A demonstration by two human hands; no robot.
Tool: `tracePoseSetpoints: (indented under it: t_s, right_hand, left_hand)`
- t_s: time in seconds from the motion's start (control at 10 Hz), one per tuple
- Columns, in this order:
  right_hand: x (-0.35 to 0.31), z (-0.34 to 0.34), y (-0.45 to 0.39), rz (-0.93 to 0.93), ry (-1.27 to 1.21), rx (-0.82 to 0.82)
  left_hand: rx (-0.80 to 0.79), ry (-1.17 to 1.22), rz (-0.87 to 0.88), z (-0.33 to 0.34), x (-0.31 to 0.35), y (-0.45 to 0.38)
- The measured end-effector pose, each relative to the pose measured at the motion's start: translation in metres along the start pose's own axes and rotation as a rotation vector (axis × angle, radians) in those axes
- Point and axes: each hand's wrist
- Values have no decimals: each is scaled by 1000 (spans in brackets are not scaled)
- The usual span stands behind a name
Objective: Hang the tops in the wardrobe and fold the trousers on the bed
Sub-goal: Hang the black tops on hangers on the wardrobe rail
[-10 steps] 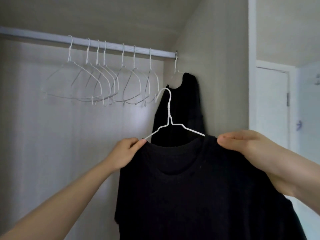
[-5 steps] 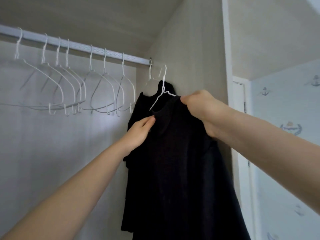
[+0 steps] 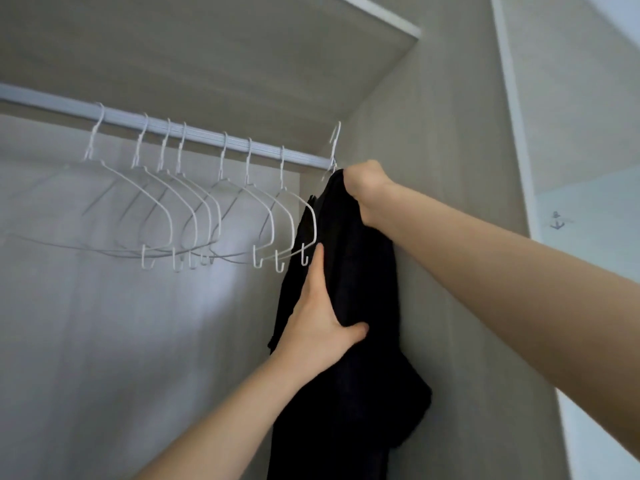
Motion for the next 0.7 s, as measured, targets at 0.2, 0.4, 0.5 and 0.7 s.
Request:
tracePoseSetpoints:
  t_s: [0.2,0.4,0.5,0.7]
  right_hand:
    - [22,26,-41,38,-48,24]
    - [46,39,-48,-2,122,-86]
    - [53,37,-42,-31,228,-126]
    - [71,36,-33,-101,499,-230]
  left_hand:
    - [235,-107,-119,-12,-45,-15]
    - [252,-216,-117,-14,-70,-15]
    - [219,-259,-88,-7,-82,-11]
    - [121,-364,-52,7,-99,5]
Point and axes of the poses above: each hand's wrist, its own y-axis away from the middle knuckle, its own z-axis out of the palm, x = y × z, and after that the axes turned 12 degrees about -z, right-handed
